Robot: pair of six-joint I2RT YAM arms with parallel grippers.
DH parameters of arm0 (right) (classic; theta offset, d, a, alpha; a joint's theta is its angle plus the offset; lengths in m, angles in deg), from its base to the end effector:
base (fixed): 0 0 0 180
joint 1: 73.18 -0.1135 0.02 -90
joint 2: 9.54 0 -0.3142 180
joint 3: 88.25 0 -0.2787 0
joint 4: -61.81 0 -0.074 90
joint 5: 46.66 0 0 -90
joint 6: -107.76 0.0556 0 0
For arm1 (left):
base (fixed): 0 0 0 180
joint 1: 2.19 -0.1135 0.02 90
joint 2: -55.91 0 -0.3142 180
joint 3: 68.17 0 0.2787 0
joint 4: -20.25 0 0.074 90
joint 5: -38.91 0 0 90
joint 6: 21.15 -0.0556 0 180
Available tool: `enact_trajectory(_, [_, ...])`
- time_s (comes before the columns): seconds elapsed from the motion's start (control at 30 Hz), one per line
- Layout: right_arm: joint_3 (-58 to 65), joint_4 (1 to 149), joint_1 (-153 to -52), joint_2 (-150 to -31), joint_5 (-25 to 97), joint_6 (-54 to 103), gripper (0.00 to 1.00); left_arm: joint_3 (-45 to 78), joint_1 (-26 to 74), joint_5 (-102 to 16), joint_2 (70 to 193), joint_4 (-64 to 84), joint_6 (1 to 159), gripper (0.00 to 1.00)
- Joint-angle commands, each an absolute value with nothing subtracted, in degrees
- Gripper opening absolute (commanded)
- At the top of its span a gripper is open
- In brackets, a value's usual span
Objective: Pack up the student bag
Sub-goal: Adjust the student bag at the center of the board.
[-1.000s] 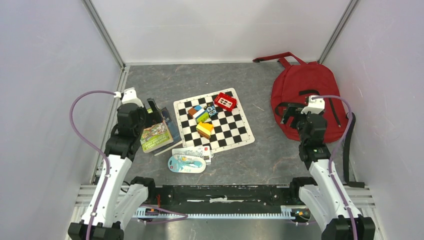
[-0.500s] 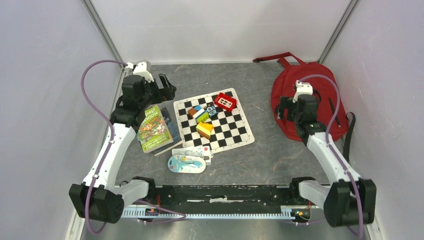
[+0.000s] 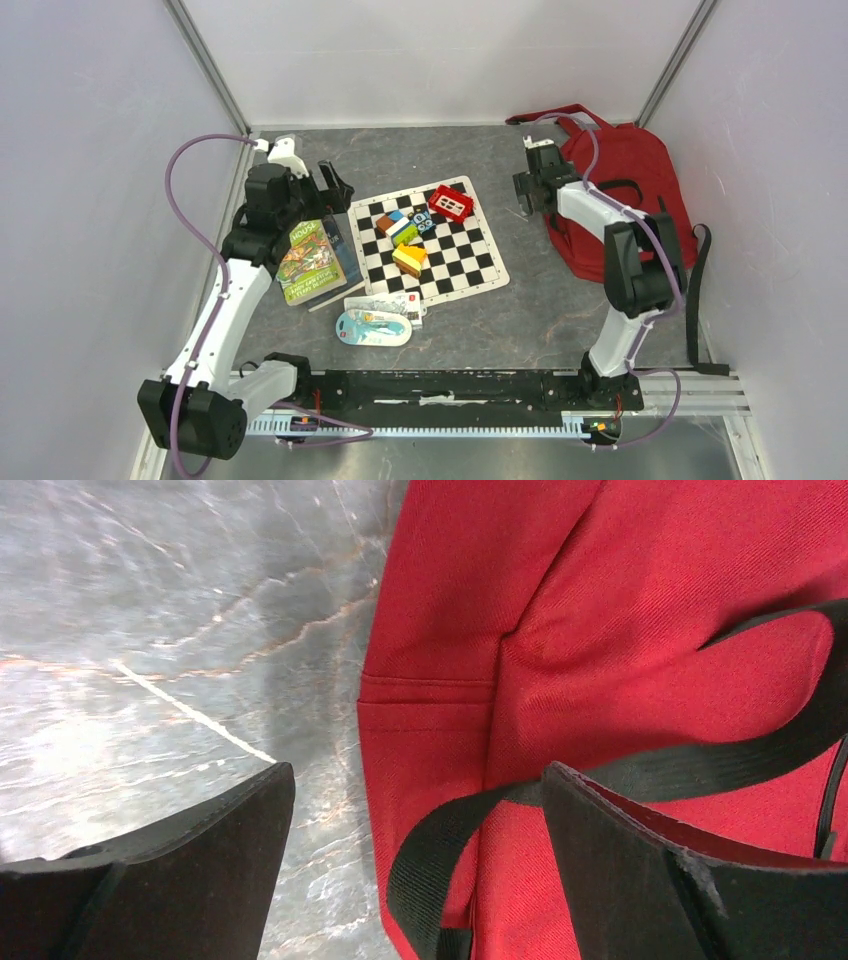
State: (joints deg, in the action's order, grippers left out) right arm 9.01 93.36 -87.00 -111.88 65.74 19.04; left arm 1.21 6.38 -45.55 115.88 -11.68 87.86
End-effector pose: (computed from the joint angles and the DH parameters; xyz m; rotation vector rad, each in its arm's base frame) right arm 0.4210 0.0818 0.2293 -0.0955 2.4032 -0.3598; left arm 0.2535 -0.0436 0.3816 -0.1166 1.9811 -0.4090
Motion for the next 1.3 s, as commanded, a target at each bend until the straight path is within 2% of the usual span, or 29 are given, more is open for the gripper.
enact_trajectory(0.0, [5.06, 97.20, -86.89, -116.66, 73.41, 18.21, 0.98, 2.46, 6.07, -43.55, 116.28, -10.61, 89.15, 1.00])
enact_trajectory(0.27, [4.29, 96.96, -85.14, -120.55, 76.82, 19.90, 0.98, 2.62, 6.07, -43.36, 117.23, -11.03, 89.15, 1.00])
enact_trajectory(0.47, [6.52, 94.60, -81.74, -120.72, 73.18, 20.82, 0.82, 2.62, 6.07, -43.23, 117.48, -11.07, 89.23, 1.00])
enact_trajectory(0.53, [6.87, 93.45, -81.50, -120.94, 70.90, 19.90, 0.69, 2.62, 6.07, -43.19, 117.55, -11.05, 89.24, 1.00])
enact_trajectory(0.57, [7.04, 92.92, -81.47, -120.89, 69.31, 19.16, 0.59, 2.62, 6.07, -43.18, 117.55, -11.07, 89.12, 1.00])
enact_trajectory(0.67, [8.08, 91.29, -81.52, -118.53, 65.92, 18.52, 0.14, 2.62, 6.07, -42.41, 117.54, -10.67, 88.91, 1.00])
enact_trajectory(0.73, [9.17, 90.28, -81.52, -115.13, 64.11, 18.49, 0.00, 2.33, 6.07, -41.34, 117.31, -9.85, 88.82, 1.00])
enact_trajectory(0.9, [12.49, 87.63, -82.72, -102.62, 55.03, 15.02, 0.00, 0.81, 6.07, -35.90, 115.98, -5.84, 88.71, 1.00])
enact_trajectory(1.07, [13.06, 88.95, -88.57, -90.82, 48.72, 10.81, 0.00, -0.56, 6.22, -27.27, 116.09, -1.08, 89.79, 1.00])
enact_trajectory(1.27, [14.31, 89.47, -93.49, -81.31, 36.63, 10.60, 0.00, -2.23, 7.25, -16.81, 117.30, 5.80, 92.12, 1.00])
